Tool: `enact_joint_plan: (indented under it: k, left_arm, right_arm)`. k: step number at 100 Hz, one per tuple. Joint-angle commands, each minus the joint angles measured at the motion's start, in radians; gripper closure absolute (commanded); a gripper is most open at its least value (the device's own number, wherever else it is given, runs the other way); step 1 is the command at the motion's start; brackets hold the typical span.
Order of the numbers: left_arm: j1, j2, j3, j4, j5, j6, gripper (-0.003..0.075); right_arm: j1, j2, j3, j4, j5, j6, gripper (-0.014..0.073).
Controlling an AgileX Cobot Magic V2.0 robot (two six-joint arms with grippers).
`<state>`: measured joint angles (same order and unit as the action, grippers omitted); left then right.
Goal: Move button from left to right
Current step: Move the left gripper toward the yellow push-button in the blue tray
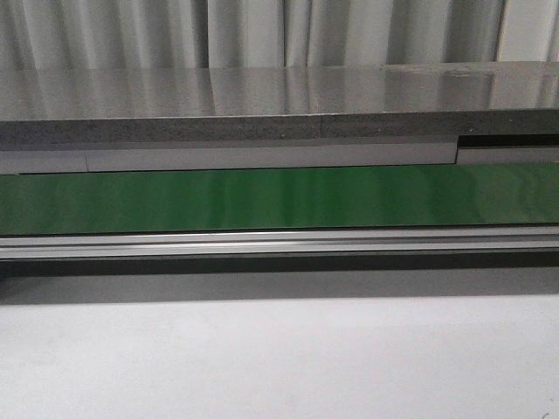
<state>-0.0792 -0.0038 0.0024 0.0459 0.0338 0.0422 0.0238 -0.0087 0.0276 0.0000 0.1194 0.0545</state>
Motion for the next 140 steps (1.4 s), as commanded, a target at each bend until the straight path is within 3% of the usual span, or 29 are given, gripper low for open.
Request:
enact_joint_plan:
  k: [1, 80, 107, 140]
  left_arm:
    - [0.001, -0.03, 0.034, -0.001, -0.077, -0.011, 0.074]
    - [0.001, -0.029, -0.027, 0.006, -0.14, -0.011, 0.074]
    - [0.001, 0.077, -0.261, 0.006, 0.104, -0.011, 0.074]
    - [0.001, 0.395, -0.624, 0.042, 0.486, -0.011, 0.074]
  right_arm:
    - [0.003, -0.023, -0.015, -0.006, -0.083, -0.002, 0.0661]
    - [0.003, -0.023, -0.015, -0.006, -0.083, -0.002, 0.0661]
    - [0.003, -0.023, -0.015, -0.006, -0.083, -0.002, 0.0661]
    - [0.003, -0.023, -0.015, -0.006, -0.083, -0.002, 0.0661]
